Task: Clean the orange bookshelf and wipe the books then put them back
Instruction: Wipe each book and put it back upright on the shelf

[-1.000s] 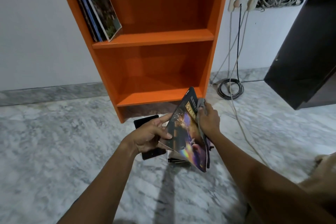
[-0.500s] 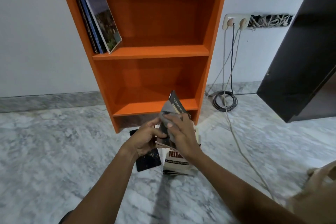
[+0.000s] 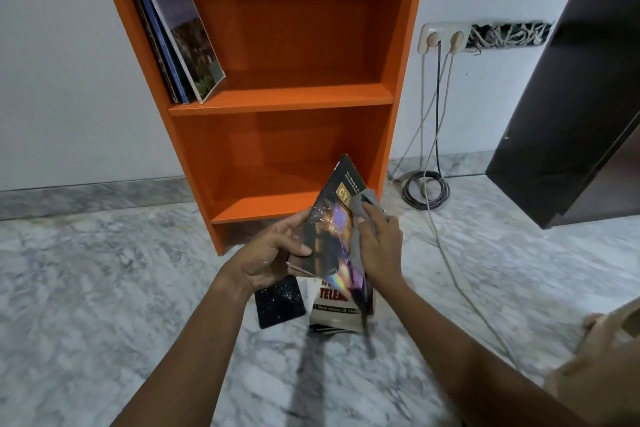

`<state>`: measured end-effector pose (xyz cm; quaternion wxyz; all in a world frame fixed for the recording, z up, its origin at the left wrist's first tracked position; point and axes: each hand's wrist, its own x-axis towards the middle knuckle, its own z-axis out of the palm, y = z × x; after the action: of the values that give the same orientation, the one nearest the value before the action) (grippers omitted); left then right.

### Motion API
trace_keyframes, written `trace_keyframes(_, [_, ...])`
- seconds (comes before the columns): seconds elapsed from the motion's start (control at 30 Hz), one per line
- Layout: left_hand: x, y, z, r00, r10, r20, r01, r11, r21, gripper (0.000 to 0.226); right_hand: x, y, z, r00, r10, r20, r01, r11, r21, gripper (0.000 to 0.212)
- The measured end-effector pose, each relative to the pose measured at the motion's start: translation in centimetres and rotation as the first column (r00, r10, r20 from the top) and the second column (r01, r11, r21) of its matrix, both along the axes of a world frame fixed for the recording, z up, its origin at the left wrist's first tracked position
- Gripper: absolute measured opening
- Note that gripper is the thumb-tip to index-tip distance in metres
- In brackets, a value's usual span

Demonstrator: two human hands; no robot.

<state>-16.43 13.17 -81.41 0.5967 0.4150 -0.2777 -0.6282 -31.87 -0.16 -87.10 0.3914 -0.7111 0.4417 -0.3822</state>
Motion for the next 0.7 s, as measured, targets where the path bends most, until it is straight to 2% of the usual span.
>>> trace_keyframes(0.07, [-0.1, 0.1, 0.8, 0.999, 0.025, -0.028, -0.026, 0.999, -0.022, 0.080, -0.2, -1.7, -0.3, 0.997, -0.072, -0.013, 0.072, 0.992, 0.103, 0.040])
trace_keyframes(0.13, [-0.2, 0.2, 1.3, 0.997, 0.071, -0.026, -0.072, 0.997, -0.035, 0.078, -0.5, -2.4, 0.0, 0.991, -0.102, 0.084, 0.071, 0.946, 0.316, 0.036])
trace_keyframes(0.2, [0.0, 0.4, 1.6, 0.992, 0.112, -0.056, -0.115, 0.992, -0.052, 0.074, -0.6, -2.2, 0.2, 0.953, -0.078, 0.294, -0.112, 0.809, 0.576, 0.034])
trace_keyframes(0.23, [0.1, 0.6, 1.6, 0.988, 0.129, -0.082, -0.134, 0.989, -0.060, 0.073, -0.7, -1.6, 0.8, 0.926, -0.051, 0.373, -0.218, 0.736, 0.641, 0.032])
trace_keyframes(0.3, [0.3, 0.6, 1.4, 0.980, 0.166, -0.110, -0.174, 0.982, -0.067, 0.071, -0.3, -0.8, 1.5, 0.828, 0.027, 0.561, -0.441, 0.650, 0.619, 0.035])
trace_keyframes(0.37, [0.6, 0.6, 1.2, 0.973, 0.217, -0.079, -0.221, 0.974, -0.045, 0.068, 0.0, -0.8, 2.4, 0.784, 0.041, 0.619, -0.499, 0.636, 0.589, 0.040])
trace_keyframes(0.4, [0.7, 0.6, 1.2, 0.967, 0.249, -0.050, -0.250, 0.968, -0.019, 0.066, 0.1, -1.0, 2.9, 0.782, 0.066, 0.619, -0.510, 0.638, 0.577, 0.032])
trace_keyframes(0.43, [0.9, 0.4, 1.2, 0.960, 0.279, 0.012, -0.279, 0.960, 0.014, 0.063, 0.0, -1.1, 3.5, 0.801, 0.093, 0.592, -0.501, 0.644, 0.578, 0.026])
trace_keyframes(0.47, [0.9, 0.3, 1.2, 0.948, 0.296, 0.116, -0.303, 0.952, 0.048, 0.061, -0.1, -1.1, 4.0, 0.811, 0.123, 0.572, -0.510, 0.628, 0.589, 0.023])
trace_keyframes(0.5, [1.1, 0.1, 1.2, 0.920, 0.295, 0.259, -0.324, 0.943, 0.076, 0.061, -0.1, -1.3, 4.3, 0.825, 0.160, 0.543, -0.502, 0.650, 0.571, 0.019])
trace_keyframes(0.57, [0.8, -0.4, 1.2, 0.791, 0.292, 0.538, -0.406, 0.908, 0.104, 0.067, -0.1, -0.9, 5.1, 0.874, 0.238, 0.423, -0.434, 0.773, 0.463, 0.014])
trace_keyframes(0.6, [0.7, -0.7, 1.3, 0.741, 0.314, 0.594, -0.438, 0.896, 0.073, 0.075, 0.1, -0.4, 5.3, 0.893, 0.273, 0.357, -0.406, 0.831, 0.380, 0.012])
trace_keyframes(0.63, [0.3, -1.0, 1.5, 0.749, 0.334, 0.572, -0.422, 0.906, 0.024, 0.080, 0.2, 0.3, 5.5, 0.904, 0.312, 0.294, -0.394, 0.875, 0.282, 0.008])
trace_keyframes(0.7, [-0.3, -2.0, 2.3, 0.825, 0.371, 0.427, -0.380, 0.923, -0.067, 0.077, 0.9, 1.8, 5.2, 0.913, 0.388, 0.128, -0.401, 0.910, 0.106, 0.001])
